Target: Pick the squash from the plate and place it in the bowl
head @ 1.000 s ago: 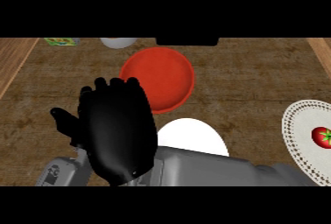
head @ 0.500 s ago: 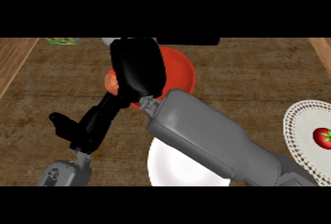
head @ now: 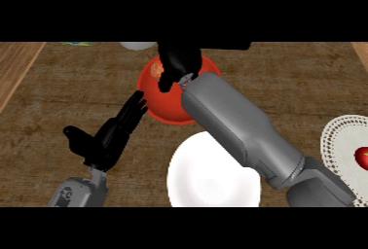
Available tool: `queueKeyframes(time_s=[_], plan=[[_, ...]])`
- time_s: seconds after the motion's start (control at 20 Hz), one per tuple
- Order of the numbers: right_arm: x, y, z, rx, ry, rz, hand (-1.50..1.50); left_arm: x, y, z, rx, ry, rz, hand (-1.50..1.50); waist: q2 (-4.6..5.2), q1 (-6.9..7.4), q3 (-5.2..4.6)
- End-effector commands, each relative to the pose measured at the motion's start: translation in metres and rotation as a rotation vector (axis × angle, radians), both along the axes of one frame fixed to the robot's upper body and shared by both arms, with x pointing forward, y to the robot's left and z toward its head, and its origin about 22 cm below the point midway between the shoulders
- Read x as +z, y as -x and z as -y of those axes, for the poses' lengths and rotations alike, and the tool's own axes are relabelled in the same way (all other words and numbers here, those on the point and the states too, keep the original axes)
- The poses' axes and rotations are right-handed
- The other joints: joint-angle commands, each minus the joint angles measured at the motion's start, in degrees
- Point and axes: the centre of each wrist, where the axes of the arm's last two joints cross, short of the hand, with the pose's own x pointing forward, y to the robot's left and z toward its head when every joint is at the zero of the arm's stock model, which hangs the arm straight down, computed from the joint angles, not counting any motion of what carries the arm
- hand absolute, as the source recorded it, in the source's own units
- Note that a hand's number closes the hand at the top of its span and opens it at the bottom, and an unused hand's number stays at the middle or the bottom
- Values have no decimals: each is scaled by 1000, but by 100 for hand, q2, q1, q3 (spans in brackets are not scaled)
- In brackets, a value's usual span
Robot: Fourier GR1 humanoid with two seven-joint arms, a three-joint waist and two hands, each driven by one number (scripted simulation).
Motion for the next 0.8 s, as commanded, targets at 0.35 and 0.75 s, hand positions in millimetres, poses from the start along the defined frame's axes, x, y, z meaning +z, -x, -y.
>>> queueKeyframes(time_s=[0.35, 0.75], plan=[[-38, -32, 44, -92, -195, -151, -150, 6, 1, 10, -47, 12, 13, 0, 100, 277, 7], [-24, -28, 61, 9, -775, 71, -150, -4, 2, -3, -25, -8, -6, 0, 48, 102, 35]])
